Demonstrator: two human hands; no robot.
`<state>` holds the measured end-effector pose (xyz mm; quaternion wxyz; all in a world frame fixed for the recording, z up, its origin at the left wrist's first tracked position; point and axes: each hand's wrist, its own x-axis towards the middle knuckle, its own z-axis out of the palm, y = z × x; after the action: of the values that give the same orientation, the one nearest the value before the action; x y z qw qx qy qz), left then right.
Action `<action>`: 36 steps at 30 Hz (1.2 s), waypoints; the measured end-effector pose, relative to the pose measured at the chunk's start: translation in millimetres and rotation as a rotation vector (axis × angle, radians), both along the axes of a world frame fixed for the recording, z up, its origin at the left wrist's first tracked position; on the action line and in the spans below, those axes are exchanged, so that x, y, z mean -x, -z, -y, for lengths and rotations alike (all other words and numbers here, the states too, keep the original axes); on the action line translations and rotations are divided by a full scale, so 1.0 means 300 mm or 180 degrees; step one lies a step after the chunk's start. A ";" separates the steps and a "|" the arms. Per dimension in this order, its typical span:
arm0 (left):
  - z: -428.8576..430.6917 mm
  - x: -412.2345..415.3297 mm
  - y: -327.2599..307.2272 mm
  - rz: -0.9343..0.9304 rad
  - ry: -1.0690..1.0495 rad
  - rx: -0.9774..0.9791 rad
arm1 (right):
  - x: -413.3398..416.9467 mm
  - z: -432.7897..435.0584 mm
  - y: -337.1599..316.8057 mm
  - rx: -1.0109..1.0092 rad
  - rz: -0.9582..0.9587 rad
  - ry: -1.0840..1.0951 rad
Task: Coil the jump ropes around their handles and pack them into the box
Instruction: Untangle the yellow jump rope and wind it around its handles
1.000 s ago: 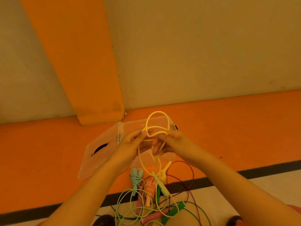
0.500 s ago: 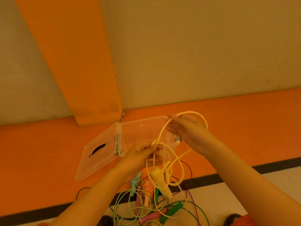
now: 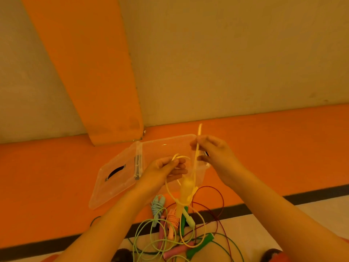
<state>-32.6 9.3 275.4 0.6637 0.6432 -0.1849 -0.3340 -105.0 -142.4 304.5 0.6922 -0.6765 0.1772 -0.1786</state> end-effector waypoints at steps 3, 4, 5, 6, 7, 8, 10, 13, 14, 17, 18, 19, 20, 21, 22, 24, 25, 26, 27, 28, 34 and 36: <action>-0.014 -0.016 -0.003 0.0094 -0.0120 -0.0065 | 0.000 0.045 -0.015 0.0039 0.0128 0.0458; -0.019 -0.017 -0.006 0.0138 -0.0104 -0.0098 | 0.001 0.053 -0.015 0.0139 0.0067 0.0552; -0.024 -0.017 -0.008 0.0185 -0.0064 -0.0134 | 0.001 0.056 -0.009 0.0244 -0.0016 0.0627; -0.027 -0.015 -0.009 0.0239 -0.0011 -0.0170 | 0.001 0.054 -0.001 0.0299 -0.0030 0.0714; -0.031 -0.014 -0.008 0.0311 0.0028 -0.0233 | 0.000 0.051 0.005 0.0285 0.0046 0.0827; -0.034 -0.013 -0.006 0.0412 0.0032 -0.0337 | 0.000 0.050 0.007 0.0216 0.0220 0.0946; -0.040 -0.022 0.006 0.0698 -0.0071 -0.0627 | 0.003 0.063 -0.006 0.0079 0.0639 0.1144; -0.044 -0.040 0.016 0.0799 -0.0201 -0.0745 | 0.014 0.107 -0.033 0.0348 0.0558 0.1191; -0.045 -0.043 0.014 0.0733 -0.0191 -0.0688 | 0.017 0.114 -0.033 0.0555 0.0269 0.1052; -0.043 -0.039 0.007 0.0599 -0.0025 -0.0513 | 0.023 0.090 -0.010 0.1052 -0.0803 0.0226; -0.041 -0.035 0.004 0.0583 0.0036 -0.0461 | 0.019 0.080 0.007 0.1168 -0.1028 0.0052; -0.038 -0.033 0.001 0.0576 0.0088 -0.0408 | 0.013 0.070 0.023 0.1333 -0.1169 -0.0003; -0.036 -0.031 -0.001 0.0565 0.0134 -0.0348 | 0.006 0.069 0.042 0.1578 -0.1268 0.0008; -0.035 -0.030 -0.003 0.0547 0.0173 -0.0283 | -0.002 0.072 0.060 0.1867 -0.1375 0.0020; -0.035 -0.030 -0.004 0.0531 0.0212 -0.0224 | -0.008 0.077 0.076 0.2137 -0.1479 0.0013; -0.035 -0.029 -0.008 0.0517 0.0311 -0.0142 | -0.005 0.074 0.084 0.2412 -0.1473 -0.0047; -0.035 -0.028 -0.010 0.0510 0.0363 -0.0120 | -0.004 0.071 0.084 0.2434 -0.1295 -0.0164; -0.034 -0.026 -0.012 0.0498 0.0407 -0.0098 | -0.001 0.062 0.078 0.2380 -0.1081 -0.0364; -0.033 -0.025 -0.012 0.0480 0.0437 -0.0073 | 0.005 0.045 0.066 0.2241 -0.0910 -0.0624; -0.033 -0.025 -0.012 0.0461 0.0455 -0.0051 | 0.008 0.028 0.058 0.2092 -0.0869 -0.0871; -0.049 -0.049 0.003 0.0398 0.0384 -0.0178 | 0.006 0.026 0.062 0.2076 -0.0580 -0.0714; -0.055 -0.053 0.004 0.0366 0.0326 -0.0211 | 0.008 0.042 0.044 0.1879 -0.0315 -0.0582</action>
<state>-16.8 25.7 274.2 0.6124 0.6727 -0.2442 -0.3359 -107.3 -155.2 291.3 0.4696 -0.8692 0.0896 -0.1263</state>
